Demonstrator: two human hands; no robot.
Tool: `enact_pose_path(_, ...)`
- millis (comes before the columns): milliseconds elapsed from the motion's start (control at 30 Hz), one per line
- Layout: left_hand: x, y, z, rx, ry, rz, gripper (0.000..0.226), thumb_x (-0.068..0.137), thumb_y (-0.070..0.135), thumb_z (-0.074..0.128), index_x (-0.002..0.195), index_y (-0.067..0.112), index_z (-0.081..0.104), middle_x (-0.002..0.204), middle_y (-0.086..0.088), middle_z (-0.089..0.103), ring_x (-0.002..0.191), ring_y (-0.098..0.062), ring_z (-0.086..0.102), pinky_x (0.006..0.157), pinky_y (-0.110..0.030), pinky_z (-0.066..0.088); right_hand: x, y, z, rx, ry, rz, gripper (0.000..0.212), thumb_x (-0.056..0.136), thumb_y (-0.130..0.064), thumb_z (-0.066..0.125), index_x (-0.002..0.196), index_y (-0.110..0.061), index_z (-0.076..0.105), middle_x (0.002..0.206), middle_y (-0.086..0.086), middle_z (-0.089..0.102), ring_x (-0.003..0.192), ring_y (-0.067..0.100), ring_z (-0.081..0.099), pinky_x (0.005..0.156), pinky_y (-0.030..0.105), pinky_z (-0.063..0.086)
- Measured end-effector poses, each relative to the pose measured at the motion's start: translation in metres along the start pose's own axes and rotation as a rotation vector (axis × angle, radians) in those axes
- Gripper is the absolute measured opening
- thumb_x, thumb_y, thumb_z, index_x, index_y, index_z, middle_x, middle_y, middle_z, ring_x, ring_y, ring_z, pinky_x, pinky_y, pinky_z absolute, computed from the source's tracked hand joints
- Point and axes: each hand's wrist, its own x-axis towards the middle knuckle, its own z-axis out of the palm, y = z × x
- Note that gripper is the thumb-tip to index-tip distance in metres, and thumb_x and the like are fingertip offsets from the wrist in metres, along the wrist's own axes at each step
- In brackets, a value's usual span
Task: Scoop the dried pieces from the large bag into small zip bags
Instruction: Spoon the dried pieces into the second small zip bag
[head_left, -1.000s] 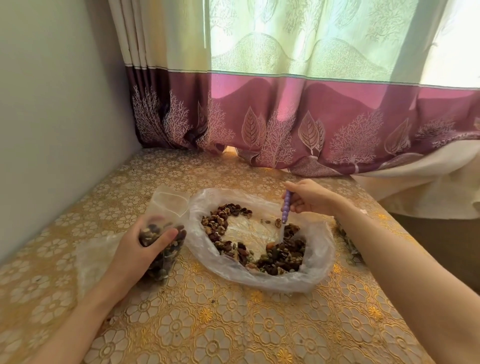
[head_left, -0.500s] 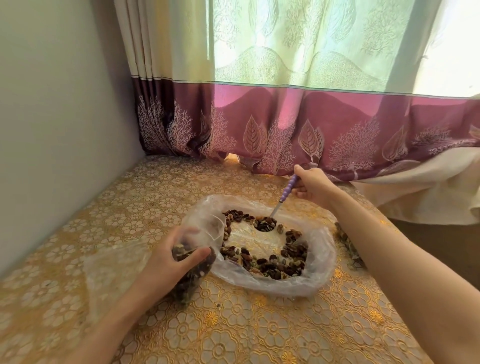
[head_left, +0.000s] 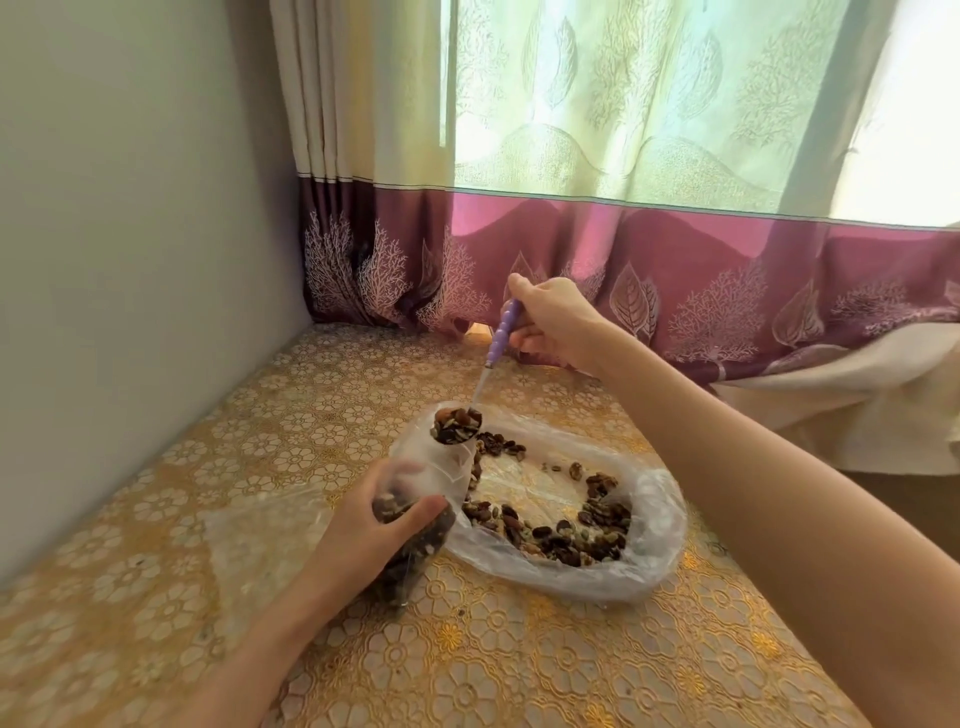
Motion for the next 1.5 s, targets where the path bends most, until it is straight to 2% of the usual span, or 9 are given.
enact_pose_path(200,-0.002,0.006,-0.003,-0.127,0.019,-0.034,0.036,0.058,0.055,0.063,0.090,0.045,0.051,0.088,0.023,0.058,0.071,0.019,0.056,0.052,-0.005,0.041,-0.016,-0.029,0.033,-0.224,-0.053,-0.260,0.044,0.100,-0.027,0.043,0.068,-0.002,0.058,0.076,0.027,0.068,0.052,0.023,0.059,0.045,0.022,0.043)
enact_pose_path(333,-0.002,0.005,-0.004,-0.152,0.016,-0.034,0.037,0.059,0.053,0.065,0.091,0.036,0.056,0.089,0.010,0.061,0.070,0.010,0.059,0.052,-0.002,0.041,-0.024,-0.040,0.043,-0.286,-0.071,-0.411,0.043,0.100,-0.024,0.043,0.069,0.003,0.059,0.065,0.024,0.067,0.048,0.025,0.058,0.041,0.019,0.040)
enact_pose_path(433,-0.003,0.005,-0.005,-0.176,0.012,-0.029,0.040,0.064,0.058,0.071,0.092,0.032,0.057,0.084,0.011,0.064,0.070,0.014,0.058,0.053,-0.001,0.041,-0.025,-0.039,0.039,-0.273,-0.039,-0.433,0.043,0.099,-0.025,0.044,0.067,0.000,0.058,0.063,0.022,0.068,0.050,0.027,0.060,0.040,0.018,0.039)
enact_pose_path(567,-0.005,0.007,-0.006,-0.183,0.019,-0.029,0.039,0.057,0.070,0.067,0.086,0.045,0.059,0.080,0.024,0.066,0.074,0.016,0.058,0.055,-0.002,0.042,-0.025,-0.028,0.017,-0.161,0.020,-0.386,0.044,0.100,-0.026,0.042,0.062,-0.007,0.054,0.054,0.014,0.065,0.041,0.018,0.055,0.037,0.017,0.038)
enact_pose_path(667,-0.004,0.007,-0.007,-0.170,0.012,-0.022,0.034,0.050,0.073,0.059,0.081,0.059,0.056,0.084,0.034,0.063,0.078,0.017,0.056,0.060,-0.010,0.042,-0.023,-0.011,-0.007,-0.033,0.069,-0.284,0.041,0.100,-0.025,0.041,0.066,-0.007,0.053,0.052,0.010,0.062,0.047,0.024,0.058,0.037,0.020,0.038)
enact_pose_path(900,-0.002,0.003,-0.005,-0.184,0.043,-0.005,0.035,0.051,0.071,0.059,0.081,0.054,0.060,0.088,0.029,0.064,0.081,0.012,0.059,0.071,-0.019,0.042,-0.022,0.045,-0.058,0.100,0.230,-0.060,0.039,0.102,-0.028,0.038,0.075,-0.005,0.055,0.055,0.006,0.060,0.042,0.014,0.053,0.038,0.020,0.041)
enact_pose_path(1167,-0.002,0.000,-0.002,-0.156,0.073,0.028,0.045,0.055,0.070,0.058,0.086,0.037,0.062,0.088,0.030,0.064,0.081,0.013,0.059,0.070,-0.018,0.040,-0.026,0.096,-0.083,-0.295,0.180,-0.032,0.037,0.103,-0.027,0.032,0.081,-0.008,0.055,0.056,0.003,0.059,0.038,0.008,0.053,0.035,0.020,0.039)
enact_pose_path(1333,-0.002,0.000,-0.002,-0.125,0.075,0.034,0.031,0.055,0.072,0.057,0.080,0.055,0.060,0.088,0.029,0.064,0.082,0.012,0.059,0.069,-0.018,0.040,-0.027,0.102,-0.086,-0.271,0.092,-0.012,0.038,0.103,-0.027,0.032,0.082,-0.009,0.056,0.059,0.004,0.060,0.043,0.011,0.054,0.037,0.021,0.040)
enact_pose_path(1500,-0.002,0.000,-0.002,-0.141,0.075,0.037,0.039,0.055,0.070,0.058,0.083,0.042,0.063,0.088,0.029,0.065,0.083,0.012,0.059,0.070,-0.015,0.040,-0.028,0.104,-0.080,-0.210,-0.063,0.056,0.038,0.104,-0.030,0.029,0.084,-0.006,0.051,0.060,0.008,0.061,0.044,0.014,0.052,0.039,0.022,0.037)
